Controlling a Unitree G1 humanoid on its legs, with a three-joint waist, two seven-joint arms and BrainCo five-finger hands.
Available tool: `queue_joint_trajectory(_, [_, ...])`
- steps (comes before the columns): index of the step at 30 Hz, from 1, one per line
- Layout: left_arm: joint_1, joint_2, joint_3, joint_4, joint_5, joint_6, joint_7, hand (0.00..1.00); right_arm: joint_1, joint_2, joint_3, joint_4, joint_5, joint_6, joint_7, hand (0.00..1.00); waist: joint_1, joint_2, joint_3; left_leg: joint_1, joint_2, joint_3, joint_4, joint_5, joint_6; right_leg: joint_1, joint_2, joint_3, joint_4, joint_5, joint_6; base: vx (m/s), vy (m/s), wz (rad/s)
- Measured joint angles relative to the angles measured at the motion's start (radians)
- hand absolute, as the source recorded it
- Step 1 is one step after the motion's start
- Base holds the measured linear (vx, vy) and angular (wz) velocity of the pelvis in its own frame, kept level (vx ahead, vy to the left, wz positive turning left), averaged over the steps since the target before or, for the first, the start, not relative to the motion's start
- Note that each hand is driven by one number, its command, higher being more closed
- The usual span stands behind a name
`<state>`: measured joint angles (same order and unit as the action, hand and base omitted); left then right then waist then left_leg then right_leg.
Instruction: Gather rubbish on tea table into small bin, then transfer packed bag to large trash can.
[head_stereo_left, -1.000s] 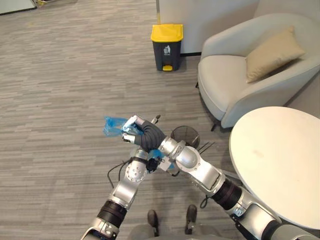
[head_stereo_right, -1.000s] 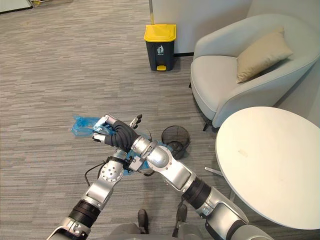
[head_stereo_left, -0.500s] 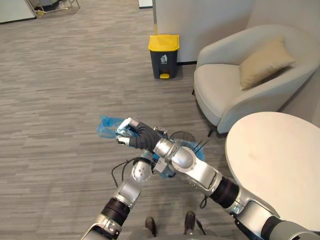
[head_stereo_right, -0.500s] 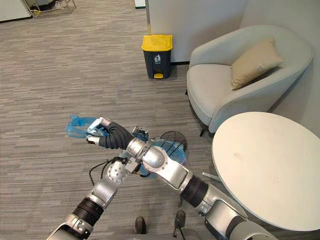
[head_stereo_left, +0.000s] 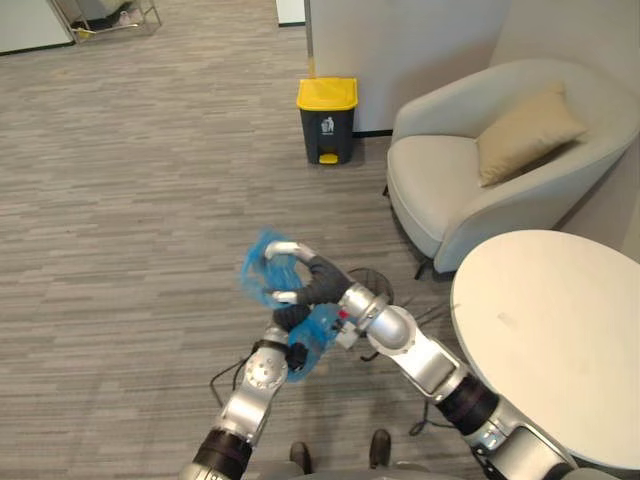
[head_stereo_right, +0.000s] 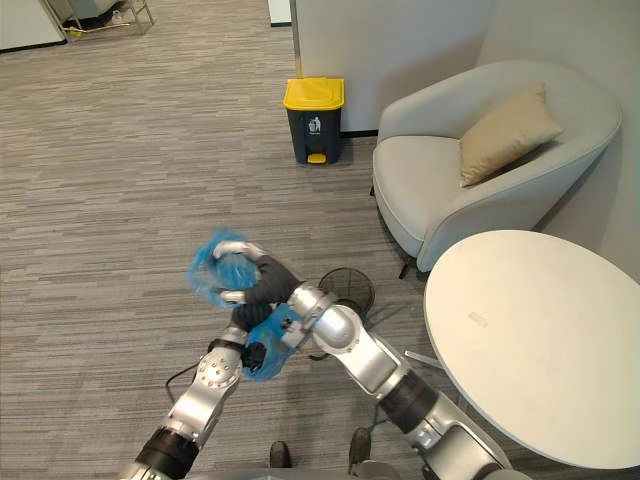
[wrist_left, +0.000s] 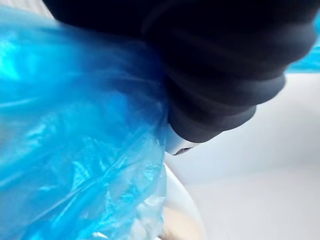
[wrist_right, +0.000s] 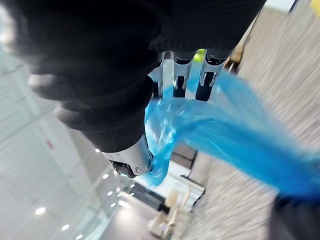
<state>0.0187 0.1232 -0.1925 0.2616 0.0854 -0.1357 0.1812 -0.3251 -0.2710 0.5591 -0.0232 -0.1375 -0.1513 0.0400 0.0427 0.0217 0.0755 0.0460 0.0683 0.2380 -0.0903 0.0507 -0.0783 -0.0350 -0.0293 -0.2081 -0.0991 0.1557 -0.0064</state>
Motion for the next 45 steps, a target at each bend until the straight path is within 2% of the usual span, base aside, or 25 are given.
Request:
queue_joint_trajectory(4, [0.095,-0.002,0.122,-0.016,-0.037,0.000,-0.008,1.00,0.109,-0.081,-0.159,-0.007,-0.117,-0.021,-0.032,0.00,0.000,0.000,0.000,0.016,-0.002,0.011,-0.011,-0.005,0.006,0.009,-0.001,0.010,0.000,-0.011,0.014,0.02,0.028,-0.08])
queue_joint_trajectory(7, [0.133,-0.004,0.188,-0.016,-0.080,0.000,-0.024,1.00,0.193,-0.099,-0.263,-0.060,-0.144,-0.027,-0.047,0.00,0.001,0.000,0.000,0.018,-0.002,0.010,-0.011,-0.007,0.009,0.012,-0.001,0.009,0.000,-0.016,0.018,0.01,0.005,0.01])
queue_joint_trajectory(8, [0.166,-0.005,0.226,-0.015,-0.118,0.000,-0.031,1.00,0.253,-0.102,-0.332,-0.084,-0.147,-0.040,-0.062,0.00,0.000,0.000,-0.001,0.017,-0.002,0.007,-0.011,-0.008,0.009,0.013,-0.002,0.007,0.000,-0.019,0.021,0.04,0.009,0.04])
queue_joint_trajectory(11, [0.198,-0.006,0.252,0.020,-0.159,0.000,-0.051,1.00,0.321,-0.118,-0.403,-0.075,-0.148,-0.039,-0.063,0.00,0.000,0.000,-0.001,0.013,-0.003,-0.007,-0.011,-0.008,0.009,0.014,-0.005,-0.007,0.000,-0.021,0.023,0.03,0.007,0.14])
queue_joint_trajectory(13, [0.214,-0.007,0.268,0.065,-0.175,0.002,-0.069,1.00,0.367,-0.122,-0.436,-0.033,-0.150,-0.039,-0.062,0.00,-0.001,-0.001,-0.002,0.011,-0.006,-0.022,-0.009,-0.006,0.008,0.020,-0.007,-0.022,0.000,-0.024,0.025,0.03,0.011,0.25])
queue_joint_trajectory(16, [0.258,-0.007,0.300,0.113,-0.207,0.003,-0.104,1.00,0.443,-0.121,-0.456,0.128,-0.173,-0.033,-0.048,0.00,0.000,-0.008,-0.006,-0.001,-0.010,-0.057,-0.008,-0.011,0.004,0.032,-0.012,-0.057,0.000,-0.038,0.028,0.02,0.012,0.34])
queue_joint_trajectory(20, [0.288,-0.008,0.360,0.173,-0.233,0.009,-0.140,1.00,0.490,-0.094,-0.482,0.346,-0.212,0.001,-0.015,0.00,0.000,-0.011,-0.004,-0.087,-0.020,-0.141,0.050,-0.026,0.014,0.017,-0.031,-0.150,0.003,-0.058,0.030,0.02,0.022,0.74])
queue_joint_trajectory(22, [0.285,-0.008,0.374,0.182,-0.233,0.016,-0.155,1.00,0.488,-0.069,-0.514,0.428,-0.218,0.006,-0.016,0.00,0.002,-0.003,0.026,-0.157,-0.022,-0.185,0.139,-0.053,0.014,0.009,-0.048,-0.225,0.044,-0.081,0.038,0.01,0.054,1.03])
queue_joint_trajectory(23, [0.285,-0.008,0.382,0.183,-0.233,0.018,-0.160,1.00,0.488,-0.056,-0.533,0.469,-0.217,0.007,-0.021,0.00,0.003,0.002,0.036,-0.188,-0.012,-0.144,0.173,-0.072,0.035,0.003,-0.061,-0.284,0.076,-0.096,0.034,0.01,0.049,1.00])
queue_joint_trajectory(24, [0.285,-0.008,0.384,0.185,-0.233,0.018,-0.160,1.00,0.488,-0.051,-0.543,0.484,-0.217,0.008,-0.023,0.00,0.002,0.003,0.035,-0.199,0.002,-0.106,0.178,-0.074,0.040,-0.002,-0.068,-0.307,0.087,-0.102,0.033,0.06,0.073,1.17])
queue_joint_trajectory(26, [0.275,-0.009,0.386,0.205,-0.233,0.021,-0.162,1.00,0.487,-0.046,-0.574,0.523,-0.206,0.016,-0.047,0.00,-0.004,-0.001,0.043,-0.223,0.053,0.061,0.201,-0.075,0.046,-0.010,-0.098,-0.384,0.109,-0.121,0.046,0.11,0.095,1.22])
queue_joint_trajectory(27, [0.270,-0.009,0.389,0.206,-0.233,0.023,-0.162,1.00,0.485,-0.039,-0.599,0.541,-0.195,0.028,-0.062,0.00,-0.004,0.018,0.053,-0.232,0.078,0.121,0.217,-0.052,0.043,-0.005,-0.110,-0.422,0.134,-0.134,0.058,0.10,0.126,1.10])
queue_joint_trajectory(29, [0.280,-0.007,0.413,0.211,-0.232,0.023,-0.163,1.00,0.471,-0.023,-0.601,0.563,-0.178,0.045,-0.064,0.00,0.007,0.004,0.063,-0.244,0.075,0.103,0.246,-0.046,0.051,-0.001,-0.132,-0.439,0.163,-0.150,0.073,0.09,0.132,0.57])
queue_joint_trajectory(31, [0.288,-0.006,0.439,0.223,-0.232,0.035,-0.163,1.00,0.456,0.004,-0.602,0.563,-0.163,0.045,-0.071,0.00,0.028,-0.015,0.086,-0.255,0.062,0.093,0.327,-0.124,0.060,-0.006,-0.188,-0.441,0.265,-0.207,0.103,0.13,0.205,0.19])
queue_joint_trajectory(32, [0.297,-0.006,0.441,0.222,-0.232,0.038,-0.163,1.00,0.455,0.010,-0.602,0.563,-0.155,0.047,-0.072,0.00,0.029,-0.019,0.094,-0.258,0.059,0.093,0.355,-0.152,0.066,-0.007,-0.208,-0.439,0.308,-0.231,0.111,0.07,0.185,0.10])
queue_joint_trajectory(33, [0.324,-0.005,0.442,0.211,-0.232,0.039,-0.163,1.00,0.453,0.025,-0.602,0.563,-0.143,0.050,-0.073,0.00,0.026,-0.034,0.100,-0.258,0.046,0.087,0.420,-0.208,0.071,-0.025,-0.266,-0.427,0.425,-0.289,0.115,0.03,0.100,0.06])
queue_joint_trajectory(34, [0.340,-0.004,0.442,0.206,-0.232,0.040,-0.163,1.00,0.450,0.032,-0.601,0.562,-0.139,0.050,-0.075,0.00,0.026,-0.043,0.104,-0.262,0.034,0.086,0.443,-0.234,0.074,-0.040,-0.296,-0.413,0.495,-0.315,0.105,0.04,0.135,0.04])
queue_joint_trajectory(35, [0.357,-0.005,0.437,0.204,-0.232,0.045,-0.163,1.00,0.448,0.035,-0.601,0.557,-0.133,0.051,-0.078,0.00,0.020,-0.043,0.114,-0.257,0.022,0.081,0.479,-0.269,0.087,-0.110,-0.348,-0.331,0.670,-0.308,0.015,0.09,0.158,0.24])
queue_joint_trajectory(36, [0.362,0.003,0.437,0.199,-0.232,0.045,-0.160,1.00,0.444,0.040,-0.601,0.557,-0.112,0.053,-0.081,0.00,-0.002,-0.041,0.124,-0.244,0.016,0.055,0.494,-0.288,0.102,-0.201,-0.352,-0.189,0.825,-0.282,-0.026,0.14,0.137,0.42])
queue_joint_trajectory(38, [0.355,0.022,0.440,0.186,-0.233,0.045,-0.156,1.00,0.449,0.065,-0.601,0.557,-0.098,0.059,-0.082,0.00,-0.023,-0.043,0.140,-0.237,0.015,0.018,0.503,-0.307,0.104,-0.272,-0.298,-0.086,0.886,-0.349,0.056,0.22,0.039,0.56])
queue_joint_trajectory(39, [0.353,0.028,0.441,0.169,-0.233,0.045,-0.155,1.00,0.444,0.081,-0.601,0.556,-0.098,0.061,-0.083,0.00,-0.029,-0.058,0.148,-0.227,0.012,0.006,0.503,-0.319,0.102,-0.303,-0.275,-0.083,0.863,-0.369,0.052,0.22,-0.008,0.37])
queue_joint_trajectory(41, [0.334,0.032,0.435,0.163,-0.233,0.045,-0.155,1.00,0.439,0.087,-0.603,0.553,-0.091,0.061,-0.084,0.00,-0.030,-0.070,0.154,-0.216,0.012,-0.004,0.502,-0.340,0.097,-0.351,-0.236,-0.095,0.783,-0.372,0.057,0.25,-0.042,0.18])
queue_joint_trajectory(43, [0.279,0.032,0.407,0.164,-0.233,0.045,-0.155,1.00,0.437,0.087,-0.627,0.548,-0.075,0.064,-0.085,0.00,-0.039,-0.063,0.164,-0.202,0.010,-0.029,0.501,-0.369,0.082,-0.406,-0.204,-0.135,0.603,-0.336,0.084,0.31,-0.062,0.39])
queue_joint_trajectory(44, [0.256,0.035,0.398,0.163,-0.233,0.044,-0.154,1.00,0.441,0.086,-0.639,0.548,-0.068,0.071,-0.086,0.00,-0.047,-0.066,0.166,-0.177,-0.001,-0.046,0.499,-0.390,0.063,-0.414,-0.199,-0.147,0.529,-0.300,0.079,0.40,-0.094,0.53])
queue_joint_trajectory(45, [0.242,0.040,0.393,0.164,-0.232,0.043,-0.153,1.00,0.443,0.082,-0.641,0.548,-0.068,0.075,-0.086,0.00,-0.056,-0.070,0.166,-0.150,-0.007,-0.051,0.503,-0.410,0.042,-0.429,-0.201,-0.141,0.535,-0.283,0.057,0.55,-0.161,0.54])
